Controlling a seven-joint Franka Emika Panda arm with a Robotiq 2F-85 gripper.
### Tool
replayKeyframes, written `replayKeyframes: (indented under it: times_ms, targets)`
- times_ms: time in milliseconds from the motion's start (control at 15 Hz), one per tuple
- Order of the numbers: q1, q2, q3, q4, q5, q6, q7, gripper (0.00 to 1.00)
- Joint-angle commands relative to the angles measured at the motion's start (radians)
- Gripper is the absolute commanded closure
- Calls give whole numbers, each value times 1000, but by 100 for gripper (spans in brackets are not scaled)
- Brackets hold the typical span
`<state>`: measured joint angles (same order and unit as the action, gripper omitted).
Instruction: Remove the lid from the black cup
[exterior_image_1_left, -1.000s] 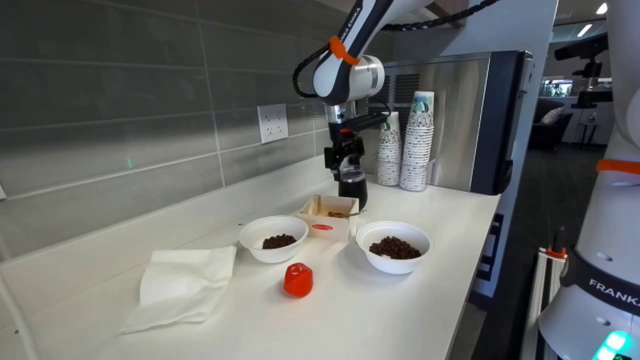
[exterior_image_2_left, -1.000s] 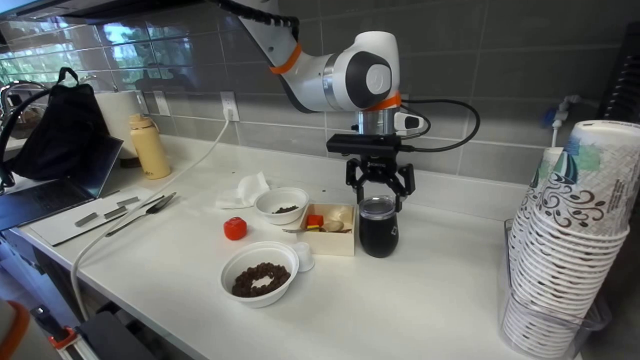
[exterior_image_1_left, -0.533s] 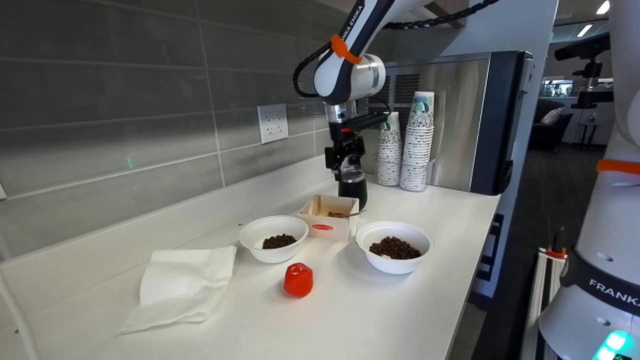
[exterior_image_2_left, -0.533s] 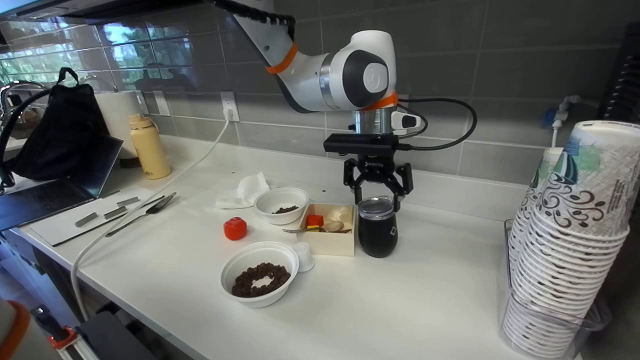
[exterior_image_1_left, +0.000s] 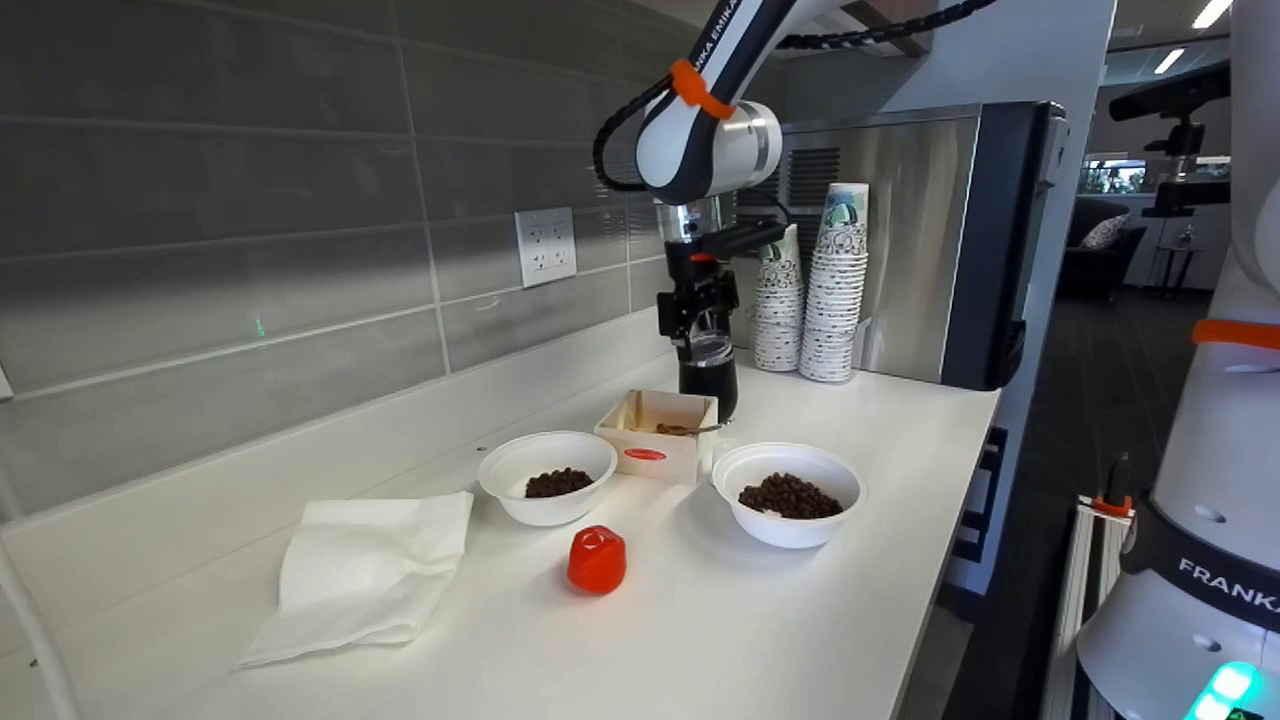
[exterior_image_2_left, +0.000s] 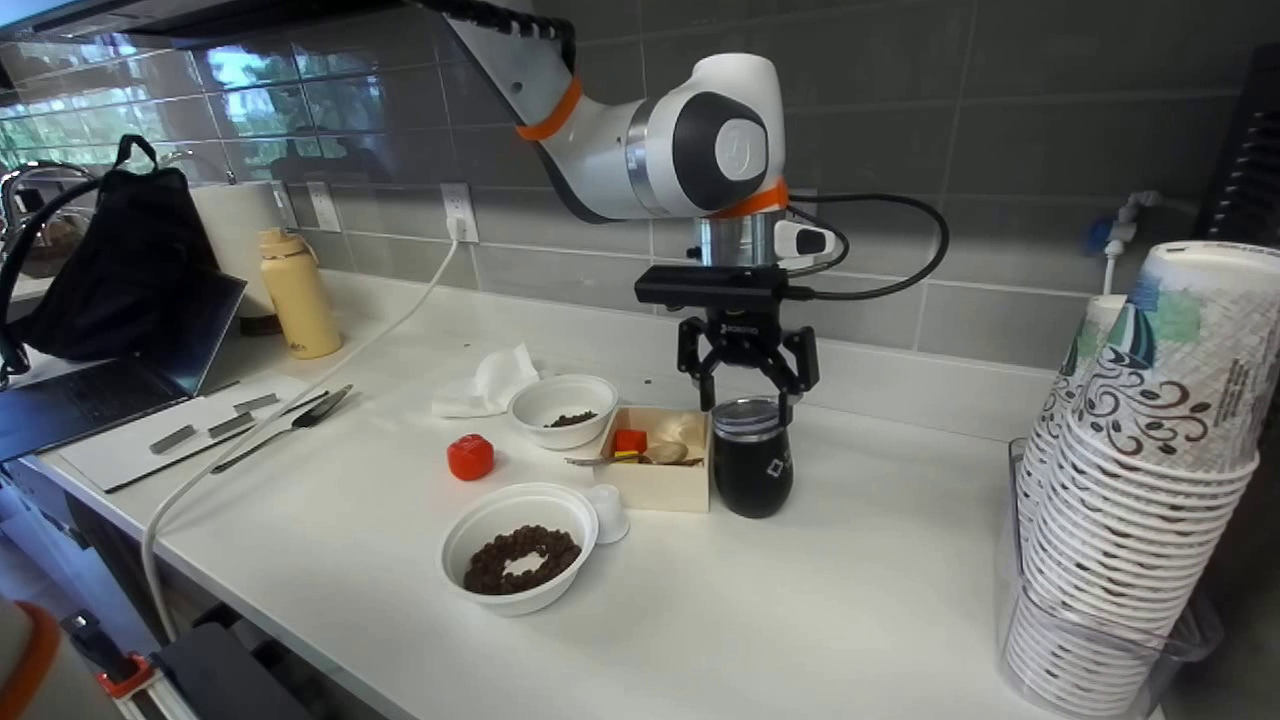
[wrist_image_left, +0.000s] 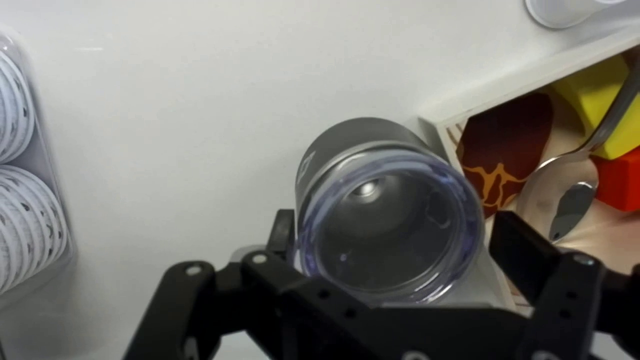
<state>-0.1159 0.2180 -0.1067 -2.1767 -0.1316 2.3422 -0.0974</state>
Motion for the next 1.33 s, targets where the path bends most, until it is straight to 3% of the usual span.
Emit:
replayKeyframes:
  times_ms: [0,200,1267]
  targets:
    - [9,-50,-11,-45,-39,-14,34,26]
    - [7,-62,-14,-60,-46,-14,40,35]
    - [-5,-214,-12,-153,1,-13,2,35]
